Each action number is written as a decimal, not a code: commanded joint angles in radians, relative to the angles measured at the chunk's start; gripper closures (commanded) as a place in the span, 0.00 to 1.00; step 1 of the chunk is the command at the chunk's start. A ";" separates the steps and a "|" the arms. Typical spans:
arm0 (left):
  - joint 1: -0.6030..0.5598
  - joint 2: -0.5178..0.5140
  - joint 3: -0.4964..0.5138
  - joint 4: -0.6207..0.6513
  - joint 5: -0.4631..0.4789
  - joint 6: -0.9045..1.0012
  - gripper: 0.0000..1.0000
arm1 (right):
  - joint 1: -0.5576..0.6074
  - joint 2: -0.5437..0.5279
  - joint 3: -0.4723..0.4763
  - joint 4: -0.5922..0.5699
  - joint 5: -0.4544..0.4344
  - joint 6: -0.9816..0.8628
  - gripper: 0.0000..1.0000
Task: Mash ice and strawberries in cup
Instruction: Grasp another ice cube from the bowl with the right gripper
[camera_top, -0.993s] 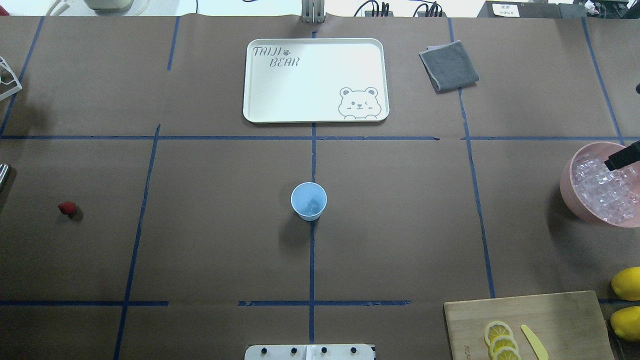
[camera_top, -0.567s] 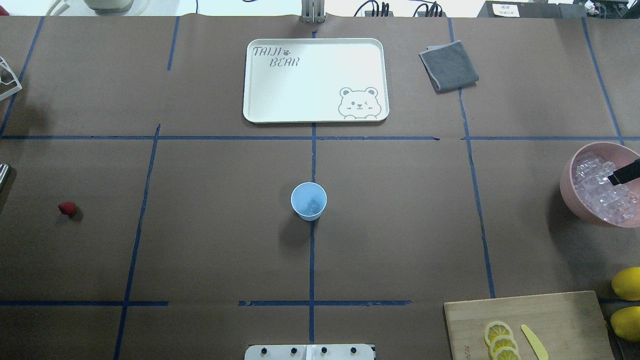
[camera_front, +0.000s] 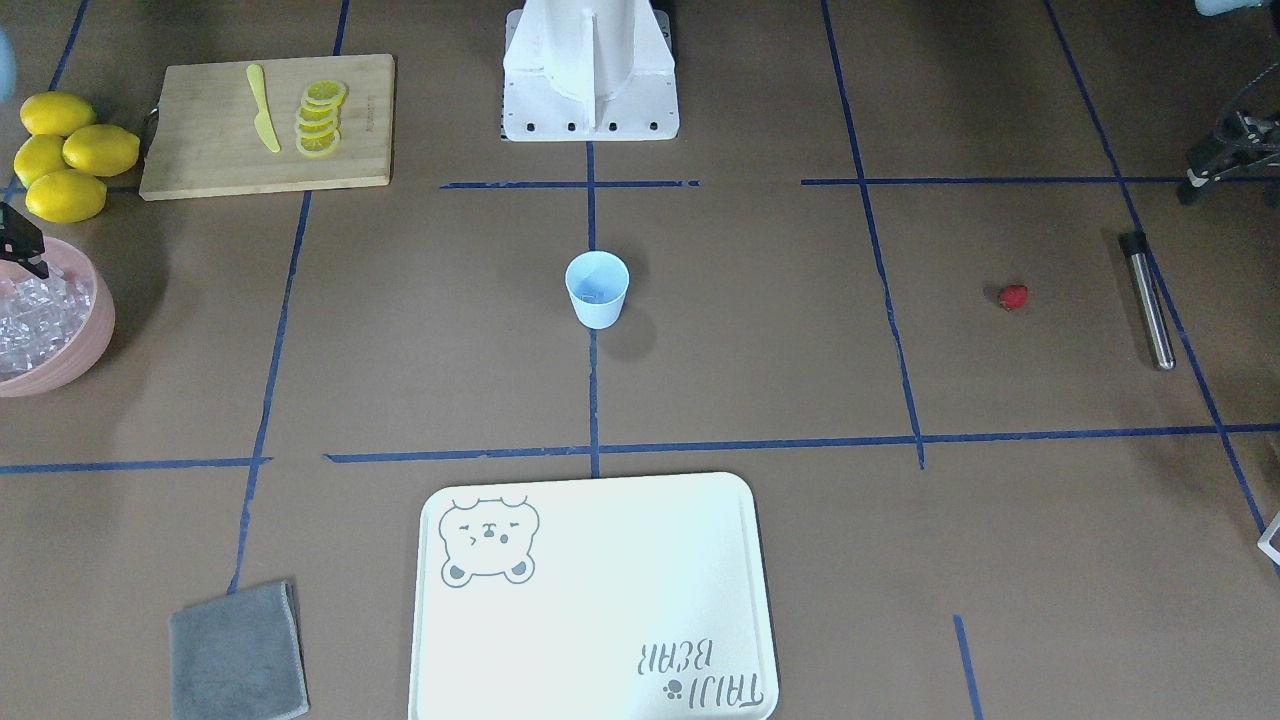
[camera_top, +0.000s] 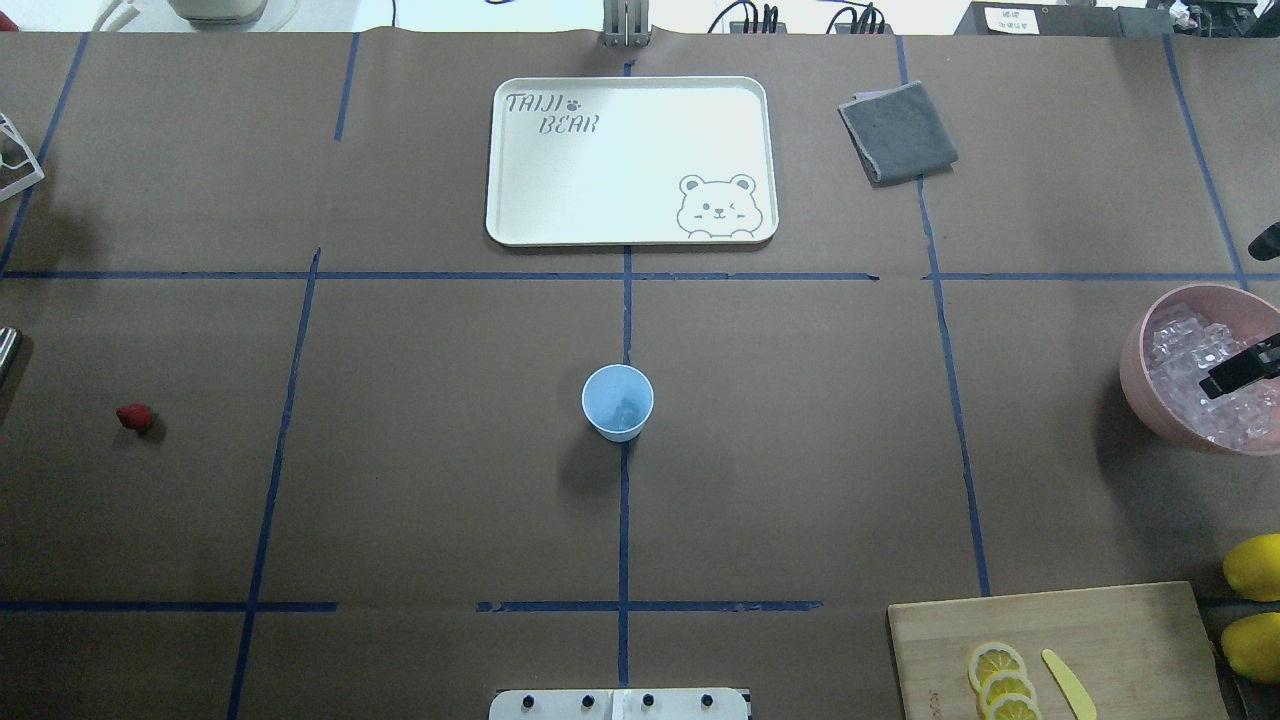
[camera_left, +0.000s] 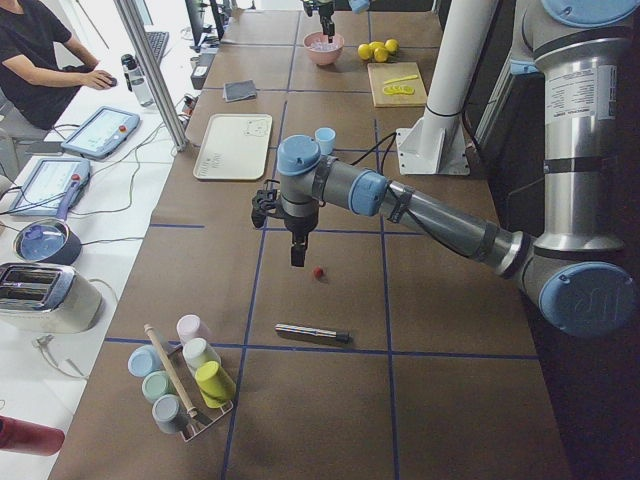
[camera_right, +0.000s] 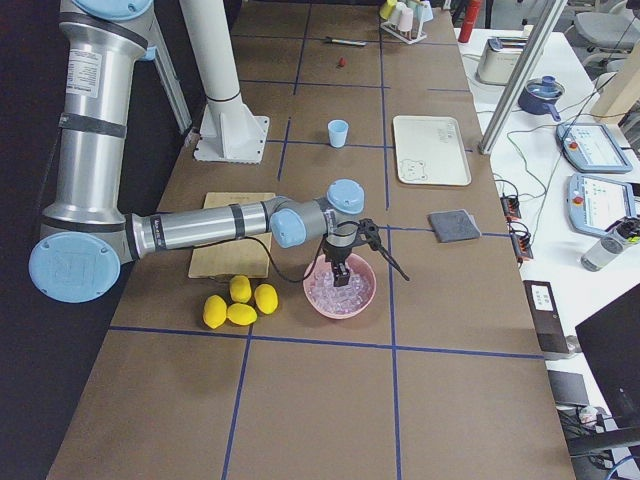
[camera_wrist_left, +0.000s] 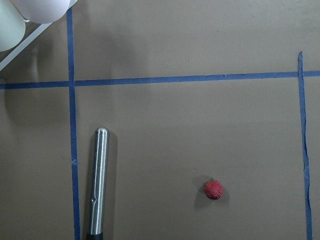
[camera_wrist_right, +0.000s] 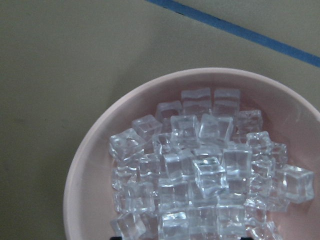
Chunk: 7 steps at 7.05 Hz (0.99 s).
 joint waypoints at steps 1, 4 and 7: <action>0.000 -0.001 -0.002 0.000 0.000 -0.001 0.00 | -0.034 0.000 -0.019 0.002 -0.005 -0.005 0.22; 0.000 0.000 -0.005 -0.001 0.000 -0.001 0.00 | -0.046 0.000 -0.035 0.002 -0.008 -0.007 0.28; 0.000 0.002 -0.005 -0.001 0.000 -0.001 0.00 | -0.046 0.000 -0.042 0.002 -0.002 -0.007 0.32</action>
